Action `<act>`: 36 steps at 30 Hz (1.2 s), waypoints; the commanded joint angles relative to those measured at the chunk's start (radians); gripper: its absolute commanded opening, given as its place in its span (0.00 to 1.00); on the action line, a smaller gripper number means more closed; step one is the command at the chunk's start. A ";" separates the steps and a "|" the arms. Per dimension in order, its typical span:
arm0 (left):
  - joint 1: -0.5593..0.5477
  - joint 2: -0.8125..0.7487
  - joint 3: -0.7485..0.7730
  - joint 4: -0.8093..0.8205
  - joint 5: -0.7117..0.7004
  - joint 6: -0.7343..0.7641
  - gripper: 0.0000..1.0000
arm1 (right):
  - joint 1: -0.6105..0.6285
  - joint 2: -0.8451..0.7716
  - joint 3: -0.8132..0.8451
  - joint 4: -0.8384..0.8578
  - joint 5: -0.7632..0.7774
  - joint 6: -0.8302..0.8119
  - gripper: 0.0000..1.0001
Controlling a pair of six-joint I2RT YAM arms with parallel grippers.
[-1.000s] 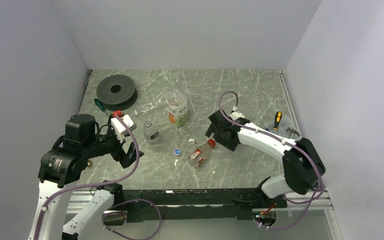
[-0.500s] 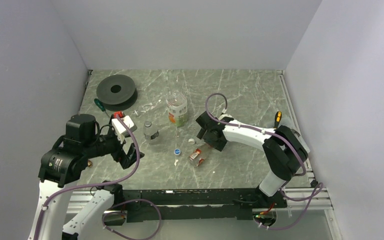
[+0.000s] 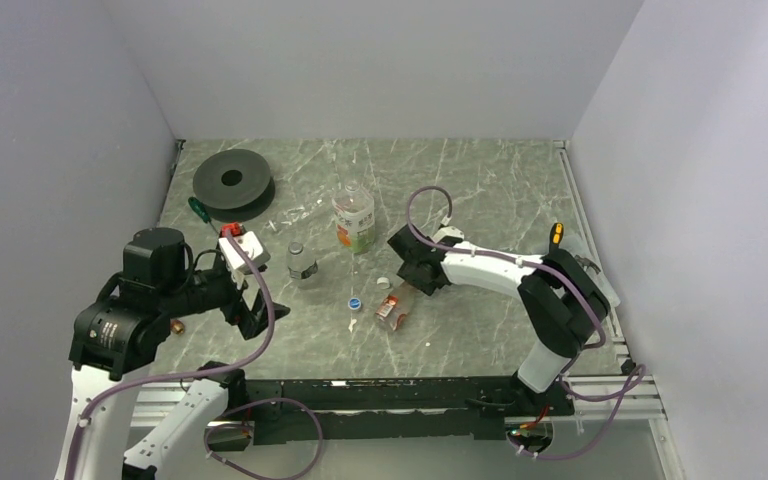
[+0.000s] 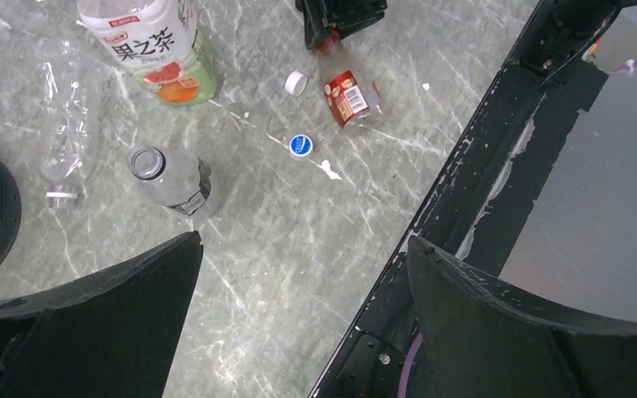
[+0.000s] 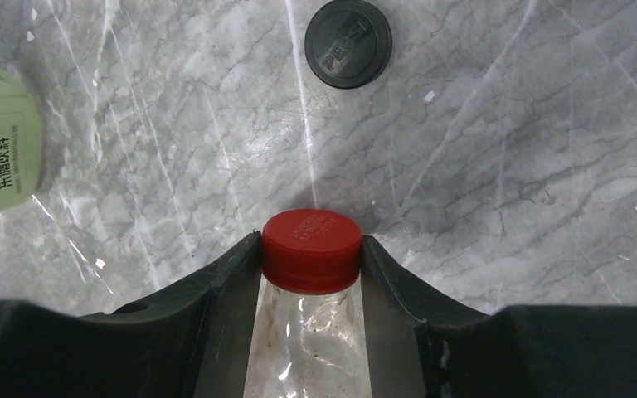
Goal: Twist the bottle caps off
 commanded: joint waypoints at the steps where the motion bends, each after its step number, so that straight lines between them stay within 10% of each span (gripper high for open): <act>1: 0.005 0.007 0.038 0.031 0.062 -0.036 0.99 | 0.018 -0.006 -0.025 0.029 0.046 -0.018 0.32; 18: 0.005 0.088 -0.040 0.343 0.220 -0.446 1.00 | 0.466 -0.470 0.211 0.198 0.505 -0.434 0.09; 36: 0.005 0.034 -0.108 0.381 0.400 -0.507 1.00 | 0.726 -0.309 0.390 0.841 0.575 -1.064 0.09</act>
